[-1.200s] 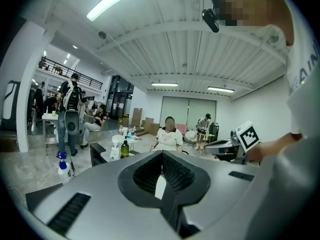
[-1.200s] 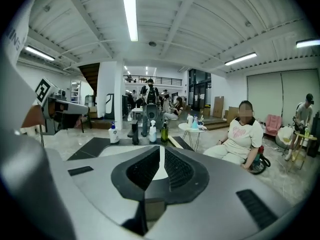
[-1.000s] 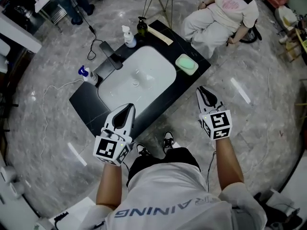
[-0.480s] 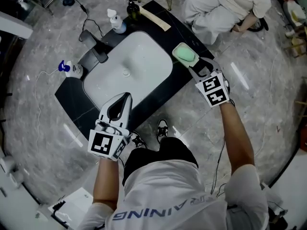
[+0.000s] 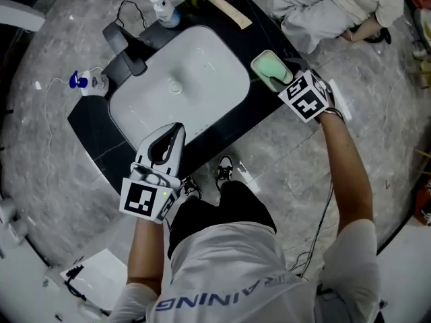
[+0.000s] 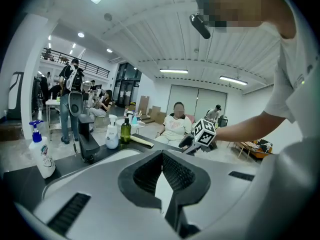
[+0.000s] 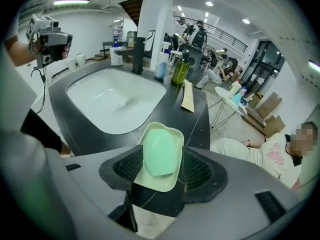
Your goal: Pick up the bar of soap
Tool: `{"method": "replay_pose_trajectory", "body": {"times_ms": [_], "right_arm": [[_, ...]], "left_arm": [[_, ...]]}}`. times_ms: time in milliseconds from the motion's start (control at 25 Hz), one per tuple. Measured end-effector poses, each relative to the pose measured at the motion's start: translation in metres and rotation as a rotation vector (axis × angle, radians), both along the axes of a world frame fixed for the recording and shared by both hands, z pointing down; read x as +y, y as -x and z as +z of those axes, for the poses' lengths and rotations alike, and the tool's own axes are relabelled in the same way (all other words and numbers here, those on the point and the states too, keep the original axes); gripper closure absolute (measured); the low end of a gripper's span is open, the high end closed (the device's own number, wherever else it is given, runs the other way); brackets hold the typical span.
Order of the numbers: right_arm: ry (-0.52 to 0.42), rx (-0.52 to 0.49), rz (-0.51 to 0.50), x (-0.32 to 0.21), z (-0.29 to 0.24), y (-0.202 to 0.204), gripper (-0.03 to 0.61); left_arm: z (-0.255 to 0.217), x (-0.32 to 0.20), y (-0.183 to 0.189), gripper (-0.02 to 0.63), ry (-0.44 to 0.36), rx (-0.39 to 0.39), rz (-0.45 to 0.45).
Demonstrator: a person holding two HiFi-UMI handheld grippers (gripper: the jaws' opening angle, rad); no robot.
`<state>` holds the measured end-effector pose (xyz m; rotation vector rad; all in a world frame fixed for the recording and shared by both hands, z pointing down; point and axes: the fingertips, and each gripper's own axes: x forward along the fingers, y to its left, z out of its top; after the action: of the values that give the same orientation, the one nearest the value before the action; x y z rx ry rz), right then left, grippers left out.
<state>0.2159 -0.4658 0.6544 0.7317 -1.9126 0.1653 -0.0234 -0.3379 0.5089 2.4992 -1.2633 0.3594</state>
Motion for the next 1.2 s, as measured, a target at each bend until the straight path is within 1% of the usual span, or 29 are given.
{"method": "replay_pose_trajectory", "body": {"times_ms": [120,240,440,640,800,920,1200], "right_arm": [[0.06,0.037,-0.066,-0.001,0.014,0.002,0.345],[0.117,0.05,-0.096,0.0,0.024,0.003,0.344],[0.179,0.064,-0.119,-0.001,0.036,0.003,0.328],[0.232,0.076,-0.134,0.0,0.044,0.002,0.328],[0.241,0.077,-0.11,-0.001,0.043,0.003,0.328],[0.227,0.072,-0.085,-0.002,0.042,0.005,0.324],[0.121,0.012,-0.046,-0.01,0.023,0.002,0.325]], "left_arm": [[0.006,-0.003,-0.001,0.612,0.012,0.009,-0.011],[0.012,-0.004,-0.001,0.612,0.024,0.012,-0.02],[0.015,-0.006,-0.002,0.612,0.032,0.018,-0.027],[0.017,-0.005,-0.004,0.612,0.036,0.023,-0.032],[0.017,-0.004,-0.008,0.612,0.035,0.025,-0.029],[0.018,-0.002,-0.01,0.612,0.039,0.026,-0.025],[0.015,-0.001,-0.011,0.612,0.035,0.028,-0.026]]}}
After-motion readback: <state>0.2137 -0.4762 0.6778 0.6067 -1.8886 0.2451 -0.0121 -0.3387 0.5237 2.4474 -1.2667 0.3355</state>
